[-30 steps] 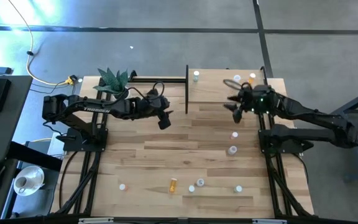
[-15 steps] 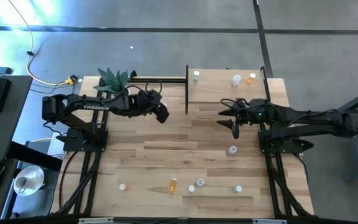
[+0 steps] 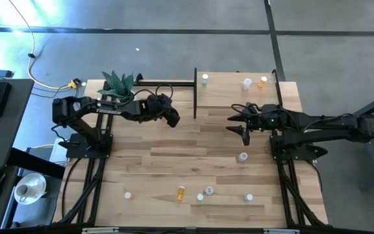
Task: Pick and place medicine bottles onto shelf by color
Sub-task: Put the top left pink pill bottle on the shelf
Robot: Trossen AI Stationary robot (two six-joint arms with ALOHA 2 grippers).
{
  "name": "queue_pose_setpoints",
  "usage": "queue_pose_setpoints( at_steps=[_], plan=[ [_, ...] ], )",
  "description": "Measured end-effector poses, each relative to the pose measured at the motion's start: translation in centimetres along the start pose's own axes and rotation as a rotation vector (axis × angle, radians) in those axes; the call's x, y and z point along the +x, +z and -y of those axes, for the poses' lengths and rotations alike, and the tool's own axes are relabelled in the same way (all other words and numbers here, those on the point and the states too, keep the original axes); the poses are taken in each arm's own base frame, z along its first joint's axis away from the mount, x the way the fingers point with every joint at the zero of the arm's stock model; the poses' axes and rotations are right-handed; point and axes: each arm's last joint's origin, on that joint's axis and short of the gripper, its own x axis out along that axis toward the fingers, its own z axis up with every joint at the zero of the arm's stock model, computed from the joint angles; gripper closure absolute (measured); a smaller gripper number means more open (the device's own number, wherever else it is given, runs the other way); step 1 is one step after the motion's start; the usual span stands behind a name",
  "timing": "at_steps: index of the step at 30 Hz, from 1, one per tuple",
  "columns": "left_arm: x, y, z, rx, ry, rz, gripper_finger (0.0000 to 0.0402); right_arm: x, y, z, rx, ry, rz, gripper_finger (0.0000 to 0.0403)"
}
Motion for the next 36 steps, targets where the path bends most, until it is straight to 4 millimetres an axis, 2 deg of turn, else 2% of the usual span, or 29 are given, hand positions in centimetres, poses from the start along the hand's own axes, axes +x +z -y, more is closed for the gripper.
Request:
queue_pose_setpoints(
  at_steps=[18, 27, 31, 36],
  plan=[
    [3.0, -1.1, 0.2, -0.008, 0.016, -0.046, 0.0204, 0.0, 0.0, 0.0, 0.000, 0.000, 0.000, 0.0202],
    [3.3, -0.9, -0.3, -0.019, 0.021, -0.052, 0.0205, 0.0, 0.0, 0.0, 0.000, 0.000, -0.001, 0.0202],
    [3.3, -1.0, -0.2, -0.007, 0.005, -0.060, 0.0220, 0.0, 0.0, 0.0, -0.001, 0.000, -0.001, 0.0202],
    [3.2, -1.0, -0.2, -0.004, -0.017, -0.071, 0.0260, 0.0, 0.0, 0.0, -0.001, 0.000, -0.001, 0.0202]
  ],
)
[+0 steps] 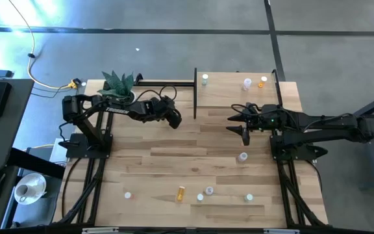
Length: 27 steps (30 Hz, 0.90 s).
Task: Pick and place medicine bottles onto shelf by color
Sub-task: Put the top left pink pill bottle on the shelf
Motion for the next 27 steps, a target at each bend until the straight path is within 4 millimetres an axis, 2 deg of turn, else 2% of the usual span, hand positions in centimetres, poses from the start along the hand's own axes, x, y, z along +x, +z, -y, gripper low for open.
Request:
queue_pose_setpoints(
  at_steps=[8, 23, 27],
  plan=[
    [0.0, 0.0, 0.0, 0.026, -0.001, 0.001, 0.0313, 0.0, 0.0, 0.0, -0.007, 0.000, 0.000, 0.0202],
    [-0.6, 1.3, 0.4, 0.073, -0.020, 0.048, 0.0326, 0.0, 0.0, 0.0, -0.007, -0.001, -0.004, 0.0202],
    [-0.6, 1.1, 0.4, 0.066, -0.027, 0.026, 0.0332, 0.0, -0.1, 0.0, -0.006, -0.002, -0.007, 0.0202]
  ],
)
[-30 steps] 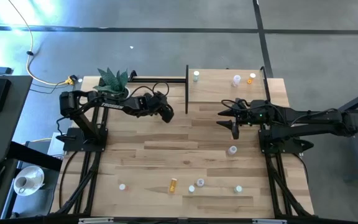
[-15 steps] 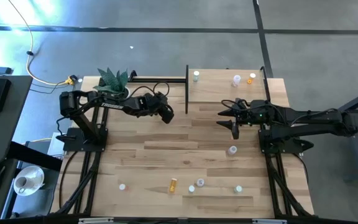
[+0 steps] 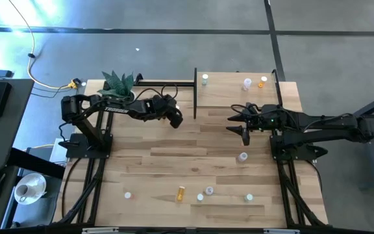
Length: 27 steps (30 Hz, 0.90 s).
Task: Pick and place medicine bottles onto shelf by color
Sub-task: Put the top left pink pill bottle on the shelf
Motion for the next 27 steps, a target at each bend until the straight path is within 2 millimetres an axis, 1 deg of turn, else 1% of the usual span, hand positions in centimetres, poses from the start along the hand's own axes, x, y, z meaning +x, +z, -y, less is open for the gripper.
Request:
queue_pose_setpoints(
  at_steps=[3, 10, 15, 18, 21, 27],
  plan=[
    [0.00, -0.27, 0.02, 0.003, -0.026, -0.036, 0.0335, 0.00, -0.01, 0.00, 0.001, 0.000, -0.001, 0.0202],
    [0.00, -0.36, 0.13, 0.003, -0.072, -0.059, 0.0335, 0.00, -0.01, 0.00, 0.002, 0.000, -0.001, 0.0202],
    [0.03, -0.16, 0.17, -0.004, -0.081, -0.040, 0.0329, 0.00, -0.01, 0.00, 0.002, 0.000, -0.001, 0.0202],
    [0.02, 0.04, 0.33, -0.011, -0.115, -0.026, 0.0315, 0.00, -0.01, 0.00, 0.002, 0.000, -0.001, 0.0202],
    [0.01, 0.06, 0.45, 0.000, -0.149, -0.031, 0.0292, 0.00, -0.01, 0.00, 0.002, 0.000, -0.001, 0.0202],
    [0.03, 0.08, 0.42, -0.009, -0.137, -0.026, 0.0246, 0.00, -0.01, 0.00, 0.005, 0.000, -0.001, 0.0202]
  ],
)
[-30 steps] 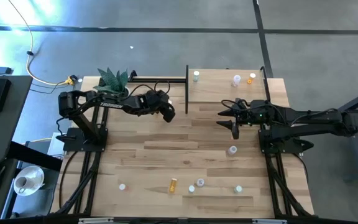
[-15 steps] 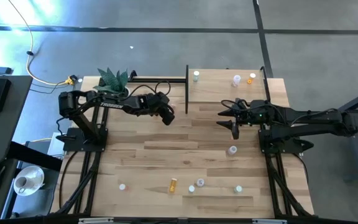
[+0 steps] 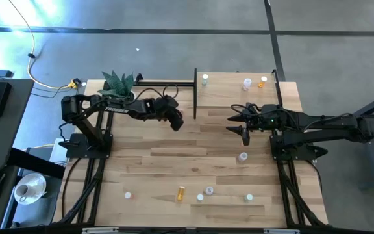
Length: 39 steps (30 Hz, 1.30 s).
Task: Pick and place medicine bottles onto shelf by color
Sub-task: Put the top left pink pill bottle on the shelf
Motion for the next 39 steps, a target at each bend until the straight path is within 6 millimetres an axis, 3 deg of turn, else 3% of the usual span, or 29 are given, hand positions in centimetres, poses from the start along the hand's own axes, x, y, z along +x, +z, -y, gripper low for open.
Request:
queue_pose_setpoints(
  at_steps=[7, 23, 39],
  plan=[
    [0.2, -0.1, 0.0, -0.020, 0.006, -0.003, 0.0235, 0.0, 0.0, 0.0, 0.003, 0.000, 0.000, 0.0202],
    [3.6, -1.6, -0.1, 0.007, 0.047, -0.043, 0.0238, 0.0, -0.1, 0.0, 0.005, -0.001, -0.005, 0.0202],
    [4.9, -2.4, -0.6, 0.006, 0.079, -0.080, 0.0253, 0.0, -0.1, 0.0, 0.003, -0.001, -0.005, 0.0202]
  ],
)
